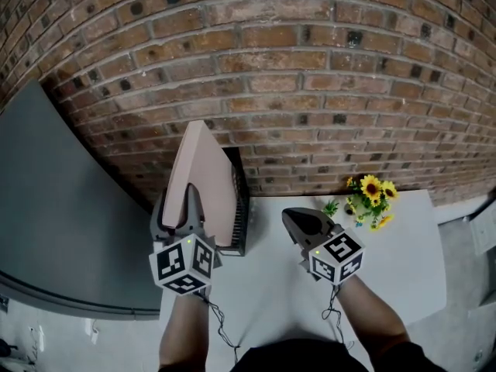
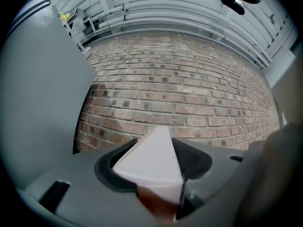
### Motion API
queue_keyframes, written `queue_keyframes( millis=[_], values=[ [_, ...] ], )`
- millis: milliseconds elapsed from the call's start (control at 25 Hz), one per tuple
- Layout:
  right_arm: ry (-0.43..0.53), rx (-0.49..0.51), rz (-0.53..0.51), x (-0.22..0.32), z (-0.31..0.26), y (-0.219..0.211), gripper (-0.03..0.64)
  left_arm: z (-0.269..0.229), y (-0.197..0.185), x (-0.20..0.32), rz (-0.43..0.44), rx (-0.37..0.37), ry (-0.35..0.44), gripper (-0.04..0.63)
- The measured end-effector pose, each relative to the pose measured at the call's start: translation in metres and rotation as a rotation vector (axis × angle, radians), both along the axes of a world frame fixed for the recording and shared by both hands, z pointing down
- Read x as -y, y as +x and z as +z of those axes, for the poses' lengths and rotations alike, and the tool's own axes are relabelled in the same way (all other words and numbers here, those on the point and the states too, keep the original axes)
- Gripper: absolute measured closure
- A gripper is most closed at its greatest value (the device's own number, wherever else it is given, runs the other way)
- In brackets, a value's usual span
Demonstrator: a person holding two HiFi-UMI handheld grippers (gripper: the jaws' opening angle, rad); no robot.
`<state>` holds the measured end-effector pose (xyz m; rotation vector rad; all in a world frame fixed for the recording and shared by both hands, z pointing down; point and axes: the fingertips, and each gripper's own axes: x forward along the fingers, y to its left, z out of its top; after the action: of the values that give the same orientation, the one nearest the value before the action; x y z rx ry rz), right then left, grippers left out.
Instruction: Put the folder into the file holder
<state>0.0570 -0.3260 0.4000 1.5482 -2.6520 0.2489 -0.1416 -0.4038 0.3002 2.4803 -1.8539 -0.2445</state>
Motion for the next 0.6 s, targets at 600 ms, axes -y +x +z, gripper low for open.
queue_keyframes(
  millis=[600],
  values=[
    [-0.04, 0.009, 0.009, 0.01, 0.02, 0.001, 0.614, 0.072, 0.019, 0.025, -0.02, 0.034, -0.075, 0.373]
  ],
)
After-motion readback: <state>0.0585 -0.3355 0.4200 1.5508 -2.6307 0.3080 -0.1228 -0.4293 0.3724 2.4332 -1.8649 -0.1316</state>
